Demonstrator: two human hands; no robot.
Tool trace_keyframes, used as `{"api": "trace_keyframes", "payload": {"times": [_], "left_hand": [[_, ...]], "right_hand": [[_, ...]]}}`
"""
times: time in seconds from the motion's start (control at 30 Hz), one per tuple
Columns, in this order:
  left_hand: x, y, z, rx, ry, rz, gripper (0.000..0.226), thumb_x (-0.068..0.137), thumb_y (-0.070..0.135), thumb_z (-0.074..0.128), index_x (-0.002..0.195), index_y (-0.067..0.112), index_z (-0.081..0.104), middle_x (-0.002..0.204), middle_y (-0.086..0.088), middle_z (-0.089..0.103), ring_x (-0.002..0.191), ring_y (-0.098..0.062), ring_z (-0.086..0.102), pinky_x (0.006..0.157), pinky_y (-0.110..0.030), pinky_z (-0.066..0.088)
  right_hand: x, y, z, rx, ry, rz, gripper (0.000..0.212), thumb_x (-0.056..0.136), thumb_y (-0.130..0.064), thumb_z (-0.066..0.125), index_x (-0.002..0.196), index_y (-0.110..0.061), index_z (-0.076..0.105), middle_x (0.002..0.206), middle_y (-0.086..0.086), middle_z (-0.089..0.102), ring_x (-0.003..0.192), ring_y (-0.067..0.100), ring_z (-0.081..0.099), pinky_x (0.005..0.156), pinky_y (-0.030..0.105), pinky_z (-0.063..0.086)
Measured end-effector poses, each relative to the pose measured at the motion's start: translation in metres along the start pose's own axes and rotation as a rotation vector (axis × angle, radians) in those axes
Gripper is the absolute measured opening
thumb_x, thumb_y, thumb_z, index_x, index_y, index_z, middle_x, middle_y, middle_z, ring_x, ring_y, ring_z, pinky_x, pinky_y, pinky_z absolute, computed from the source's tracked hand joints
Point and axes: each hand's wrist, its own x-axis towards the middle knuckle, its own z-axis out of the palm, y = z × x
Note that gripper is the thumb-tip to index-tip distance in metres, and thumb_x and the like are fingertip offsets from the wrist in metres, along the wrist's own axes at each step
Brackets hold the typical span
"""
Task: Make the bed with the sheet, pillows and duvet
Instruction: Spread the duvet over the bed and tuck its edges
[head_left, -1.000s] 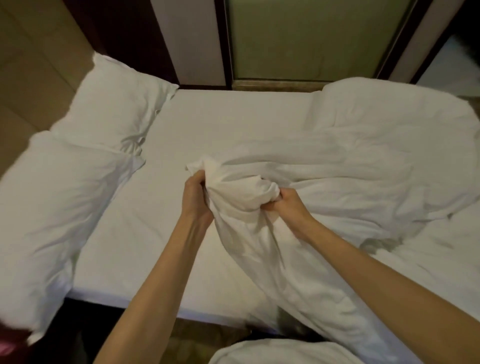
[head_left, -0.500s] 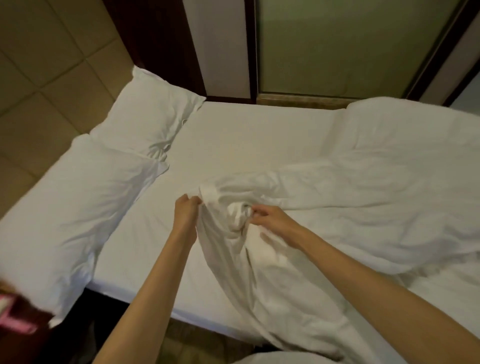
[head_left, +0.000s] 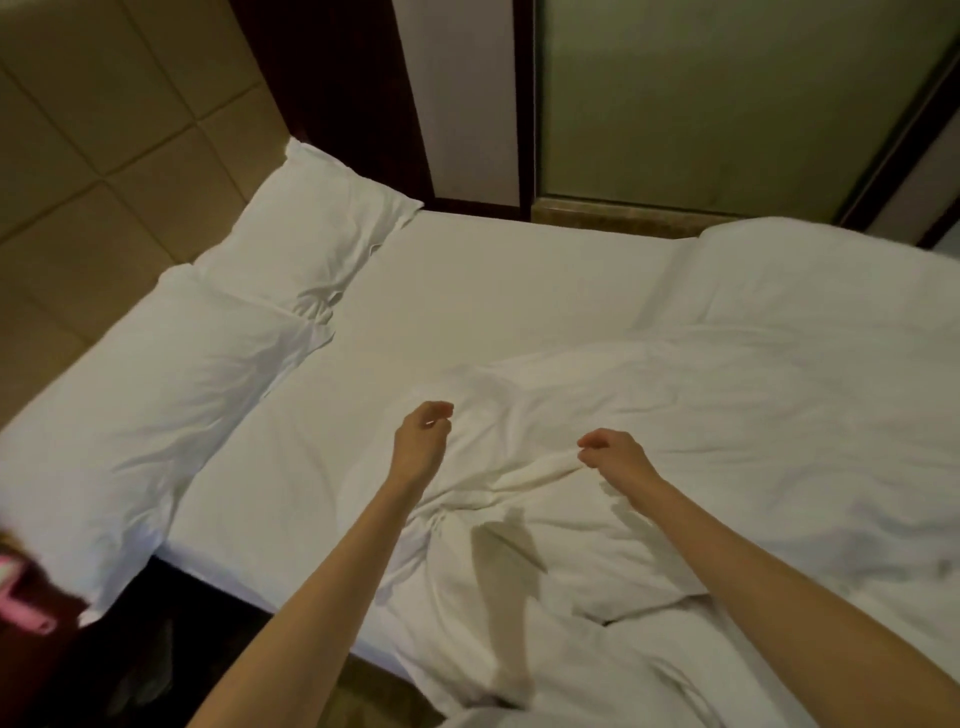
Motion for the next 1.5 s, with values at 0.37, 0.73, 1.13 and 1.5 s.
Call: {"api": "trace_keyframes", "payload": {"times": [0.37,0.73,1.13,1.5], "left_hand": [[0.052,0.006,0.102,0.533,-0.292,0.152,0.04,0.091,0.011,0.056,0.131,0.006,0.05,0.132,-0.013,0.053,0.116,-0.027,0.053,0.098,-0.033,0.039],[0.133,0.003,0.206,0.953,-0.546,0.21,0.069,0.085,0.041,0.065,0.143,0.021,0.031,0.148,-0.004,0.032,0.135,-0.026,0.031,0.106,-0.043,0.029],[0.124,-0.023,0.276,0.939,-0.602,0.244,0.026,0.094,0.025,0.044,0.11,0.006,0.049,0.115,-0.014,0.058,0.111,-0.032,0.053,0.09,-0.037,0.04],[0.129,0.011,0.225,0.515,-0.472,0.071,0.017,0.093,0.008,0.04,0.089,-0.001,0.054,0.101,-0.025,0.064,0.096,-0.038,0.06,0.075,-0.036,0.042]], "right_hand": [[0.042,0.085,-0.098,0.069,0.338,0.262,0.031,0.083,-0.007,0.063,0.114,-0.002,0.06,0.115,0.022,0.063,0.106,0.034,0.06,0.087,0.035,0.046],[0.069,0.136,-0.167,-0.125,0.568,0.539,0.047,0.086,-0.021,0.063,0.129,-0.008,0.05,0.134,0.021,0.042,0.127,0.037,0.039,0.101,0.043,0.034],[0.071,0.163,-0.14,0.49,0.751,0.901,0.075,0.09,-0.011,0.06,0.147,0.003,0.013,0.144,0.026,0.036,0.127,0.04,0.044,0.099,0.041,0.04],[0.085,0.079,-0.138,0.202,0.787,0.709,0.038,0.101,-0.004,0.028,0.137,-0.002,0.042,0.144,0.015,0.039,0.135,0.027,0.038,0.106,0.025,0.032]]}}
